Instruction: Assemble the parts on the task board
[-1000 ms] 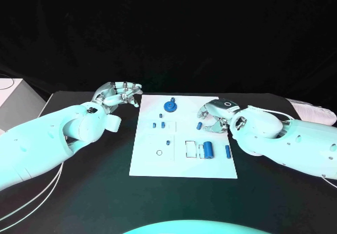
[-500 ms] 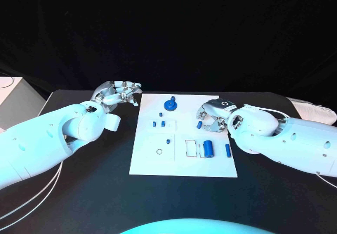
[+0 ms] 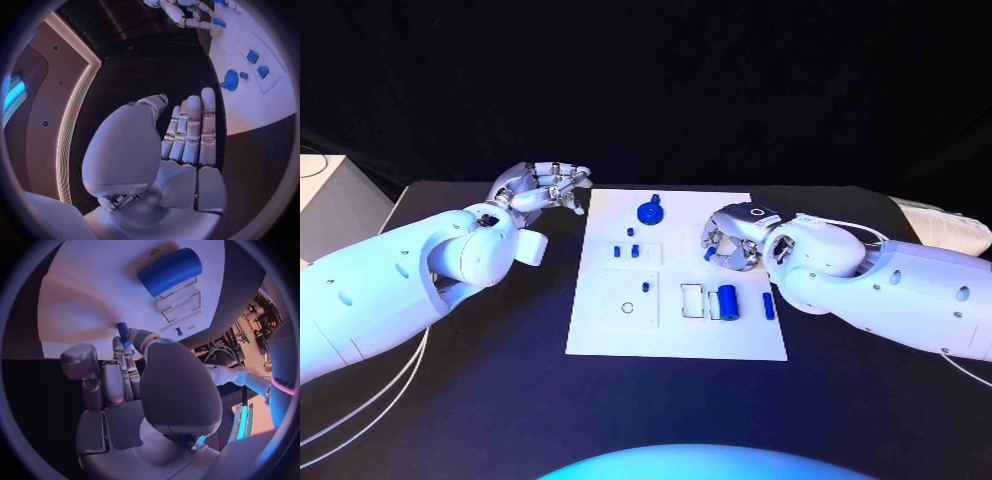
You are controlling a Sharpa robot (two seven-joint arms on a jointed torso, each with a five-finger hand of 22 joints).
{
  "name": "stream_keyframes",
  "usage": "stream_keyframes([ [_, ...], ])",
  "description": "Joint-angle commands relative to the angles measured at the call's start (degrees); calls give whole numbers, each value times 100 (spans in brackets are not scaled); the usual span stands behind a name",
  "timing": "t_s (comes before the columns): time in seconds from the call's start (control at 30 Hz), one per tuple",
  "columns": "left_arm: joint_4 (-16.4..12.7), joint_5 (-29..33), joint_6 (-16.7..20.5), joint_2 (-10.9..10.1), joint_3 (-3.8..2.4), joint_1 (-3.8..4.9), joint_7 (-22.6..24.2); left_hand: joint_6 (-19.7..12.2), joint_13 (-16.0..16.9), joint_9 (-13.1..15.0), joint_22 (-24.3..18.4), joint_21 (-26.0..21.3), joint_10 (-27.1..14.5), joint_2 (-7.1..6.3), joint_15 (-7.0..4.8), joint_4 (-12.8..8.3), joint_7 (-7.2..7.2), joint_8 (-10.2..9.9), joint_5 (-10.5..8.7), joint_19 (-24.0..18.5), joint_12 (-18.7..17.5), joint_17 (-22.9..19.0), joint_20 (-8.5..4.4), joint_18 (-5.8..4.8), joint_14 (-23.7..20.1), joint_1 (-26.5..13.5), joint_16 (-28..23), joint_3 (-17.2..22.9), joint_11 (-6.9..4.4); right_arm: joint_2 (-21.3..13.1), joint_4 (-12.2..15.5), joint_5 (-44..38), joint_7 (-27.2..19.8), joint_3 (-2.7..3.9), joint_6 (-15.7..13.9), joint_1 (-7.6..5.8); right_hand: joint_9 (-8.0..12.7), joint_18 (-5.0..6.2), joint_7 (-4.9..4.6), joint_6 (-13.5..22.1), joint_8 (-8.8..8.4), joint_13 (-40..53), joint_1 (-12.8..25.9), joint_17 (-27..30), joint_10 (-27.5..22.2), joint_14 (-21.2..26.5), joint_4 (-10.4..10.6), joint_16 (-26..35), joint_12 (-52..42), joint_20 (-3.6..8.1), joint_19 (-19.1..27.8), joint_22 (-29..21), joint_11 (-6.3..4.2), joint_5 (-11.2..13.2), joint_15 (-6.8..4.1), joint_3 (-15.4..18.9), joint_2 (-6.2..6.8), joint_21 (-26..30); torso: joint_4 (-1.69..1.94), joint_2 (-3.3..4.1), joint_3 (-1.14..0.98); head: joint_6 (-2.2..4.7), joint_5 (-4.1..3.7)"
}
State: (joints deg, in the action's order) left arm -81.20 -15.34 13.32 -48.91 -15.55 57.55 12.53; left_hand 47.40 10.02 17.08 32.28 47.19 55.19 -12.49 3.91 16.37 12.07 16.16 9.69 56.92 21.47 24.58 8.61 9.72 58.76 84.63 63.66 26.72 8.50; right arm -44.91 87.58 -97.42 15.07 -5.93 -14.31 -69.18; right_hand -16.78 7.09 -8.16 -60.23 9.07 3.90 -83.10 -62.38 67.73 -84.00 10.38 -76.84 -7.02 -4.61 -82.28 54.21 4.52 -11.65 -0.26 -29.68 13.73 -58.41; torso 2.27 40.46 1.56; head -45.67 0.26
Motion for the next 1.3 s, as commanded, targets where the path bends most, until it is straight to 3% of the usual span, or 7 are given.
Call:
stream_keyframes([
  [0.03,-15,-4,-82,1,-5,1,28,-47,4,-7,-5,-35,-28,-3,5,-9,68,20,10,-8,25,-7,47,81,-31,32,-27,-27,-4,14,-15,-26,-45,-7,93,19,-26,-28,14,-68,36,18,-26,-14,102,-111,-21,-28,-14,2,-38,34,-30,101,-67,-123,15,-34,1,-3,2,-14,-1],
  [0.07,-15,-4,-81,0,-5,1,26,-47,4,-7,-5,-35,-28,-3,5,-9,68,20,10,-8,25,-7,47,81,-31,32,-27,-27,-4,18,-23,-46,-36,-8,93,23,-36,-28,17,-86,49,15,-46,-16,131,-111,-40,-33,8,12,-38,43,-40,259,-70,-226,-12,-38,1,-3,2,-14,-1],
  [0.43,-17,-8,-78,-7,-5,1,1,-58,9,-4,-20,-53,-46,6,4,-7,63,43,11,-1,60,-5,51,83,-30,37,-27,-48,-7,55,-57,-219,34,-17,-54,74,-94,-36,34,-177,126,21,-73,-37,240,-113,-147,-56,66,28,-43,101,-61,296,-85,-495,-103,-76,-1,-5,1,-22,1],
  [0.67,-15,-9,-76,-4,-5,1,-4,-58,9,-4,-20,-53,-46,6,4,-7,63,43,11,-1,60,-5,51,83,-30,37,-27,-48,-7,15,27,-230,14,-17,-511,95,-230,-80,102,-331,312,76,-75,-180,531,-151,-328,-150,46,81,-108,391,-142,371,-147,-773,-275,-328,0,-8,3,-24,3],
  [1.03,22,-9,-75,21,-5,0,-2,-58,9,-4,-20,-53,-46,6,4,-7,63,43,11,-1,60,-5,51,83,-30,37,-27,-48,-7,-291,648,-470,53,60,-1121,34,-318,-90,145,-354,401,105,9,-182,645,-150,-415,-158,86,106,-113,461,-180,349,-178,-890,-247,-382,-11,-20,8,-9,34],
  [1.3,52,-9,-75,54,-4,0,4,-61,11,-3,-24,-58,-53,16,4,-2,65,51,11,2,71,-4,52,84,-30,35,-27,-51,-6,-307,1136,-741,34,95,-1324,7,-338,-92,147,-353,418,110,27,-224,665,-160,-436,-181,100,115,-118,487,-183,339,-182,-918,-235,-404,-1,-18,5,-2,63],
])
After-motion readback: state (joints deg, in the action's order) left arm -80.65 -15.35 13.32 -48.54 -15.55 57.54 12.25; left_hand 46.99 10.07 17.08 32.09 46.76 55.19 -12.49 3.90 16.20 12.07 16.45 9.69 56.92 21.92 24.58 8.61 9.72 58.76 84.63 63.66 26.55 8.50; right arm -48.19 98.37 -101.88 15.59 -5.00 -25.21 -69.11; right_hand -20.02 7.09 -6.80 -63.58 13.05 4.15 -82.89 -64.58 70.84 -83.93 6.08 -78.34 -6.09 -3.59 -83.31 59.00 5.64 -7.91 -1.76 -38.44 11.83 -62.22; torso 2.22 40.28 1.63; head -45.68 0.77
